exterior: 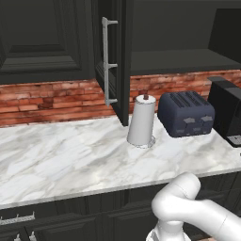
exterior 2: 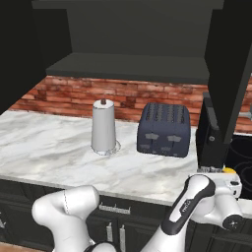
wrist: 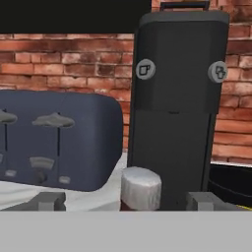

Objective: Collect the turmeric, ketchup, and shaker from the cabinet and place them next to the stove.

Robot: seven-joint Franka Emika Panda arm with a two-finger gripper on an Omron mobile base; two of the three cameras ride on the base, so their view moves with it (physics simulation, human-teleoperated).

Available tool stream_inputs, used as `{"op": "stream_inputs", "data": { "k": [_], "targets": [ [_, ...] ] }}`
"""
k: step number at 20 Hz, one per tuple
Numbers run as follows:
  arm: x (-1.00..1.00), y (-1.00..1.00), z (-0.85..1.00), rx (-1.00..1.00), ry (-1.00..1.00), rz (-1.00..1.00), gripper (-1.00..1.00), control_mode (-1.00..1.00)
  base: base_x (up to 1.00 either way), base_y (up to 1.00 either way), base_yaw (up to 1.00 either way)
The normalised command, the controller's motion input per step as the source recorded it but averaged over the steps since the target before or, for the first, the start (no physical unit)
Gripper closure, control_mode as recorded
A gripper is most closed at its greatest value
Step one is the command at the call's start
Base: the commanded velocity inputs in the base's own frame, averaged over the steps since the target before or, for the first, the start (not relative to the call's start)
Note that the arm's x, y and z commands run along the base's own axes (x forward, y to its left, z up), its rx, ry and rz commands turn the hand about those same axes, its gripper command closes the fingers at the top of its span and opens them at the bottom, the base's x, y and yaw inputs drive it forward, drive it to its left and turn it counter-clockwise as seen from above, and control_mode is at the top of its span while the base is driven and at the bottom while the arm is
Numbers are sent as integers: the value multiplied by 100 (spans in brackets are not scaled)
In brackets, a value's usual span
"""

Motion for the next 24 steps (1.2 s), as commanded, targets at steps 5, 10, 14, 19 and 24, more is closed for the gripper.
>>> {"op": "stream_inputs", "data": {
  "k": [5,10,14,19,24],
  "targets": [
    [-32,7,51,0,-9,0,-100,-100,0,0,0],
    [-42,31,62,0,-10,0,-100,-100,0,0,0],
    [-40,80,45,-6,-2,0,-100,-100,0,0,0],
    [-36,100,13,-12,0,0,-100,-100,0,0,0],
    [-34,100,14,-12,2,0,-100,-100,0,0,0]
  ]
}}
